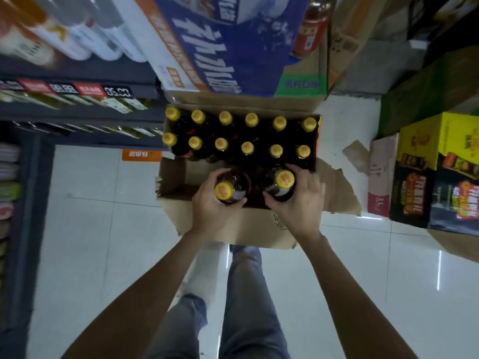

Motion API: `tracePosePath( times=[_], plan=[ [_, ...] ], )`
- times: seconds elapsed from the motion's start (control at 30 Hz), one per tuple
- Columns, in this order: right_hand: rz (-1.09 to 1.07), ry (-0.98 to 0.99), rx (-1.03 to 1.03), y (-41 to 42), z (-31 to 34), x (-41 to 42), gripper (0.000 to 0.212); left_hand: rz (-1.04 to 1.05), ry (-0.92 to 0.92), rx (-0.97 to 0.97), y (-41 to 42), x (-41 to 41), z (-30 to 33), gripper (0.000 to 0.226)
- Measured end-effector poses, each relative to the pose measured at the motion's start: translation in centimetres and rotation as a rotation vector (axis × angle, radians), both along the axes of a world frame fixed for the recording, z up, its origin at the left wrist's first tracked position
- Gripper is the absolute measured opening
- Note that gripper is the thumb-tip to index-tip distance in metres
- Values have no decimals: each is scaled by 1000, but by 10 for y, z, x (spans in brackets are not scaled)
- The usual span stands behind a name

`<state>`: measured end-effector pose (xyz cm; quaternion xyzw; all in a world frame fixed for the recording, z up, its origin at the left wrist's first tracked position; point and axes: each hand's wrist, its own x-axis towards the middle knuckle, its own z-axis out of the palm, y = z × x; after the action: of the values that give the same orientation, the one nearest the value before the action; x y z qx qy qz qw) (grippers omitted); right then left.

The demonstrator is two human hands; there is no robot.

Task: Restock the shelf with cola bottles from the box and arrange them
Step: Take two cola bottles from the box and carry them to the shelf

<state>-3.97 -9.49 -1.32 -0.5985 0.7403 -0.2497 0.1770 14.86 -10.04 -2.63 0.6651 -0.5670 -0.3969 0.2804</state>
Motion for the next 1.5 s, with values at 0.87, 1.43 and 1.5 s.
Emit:
tracePosePath(
  times=[0.87,1.43,1.5],
  plan=[
    [968,-863,764,322,171,546,21,1202,524,-299,516,421,188,47],
    [1726,-716,288,555,244,951,66,1712,-322,-373,761,735,259,74],
    [1747,-762,255,575,263,998,70,1730,-362,-447,782,779,282,71]
  ],
)
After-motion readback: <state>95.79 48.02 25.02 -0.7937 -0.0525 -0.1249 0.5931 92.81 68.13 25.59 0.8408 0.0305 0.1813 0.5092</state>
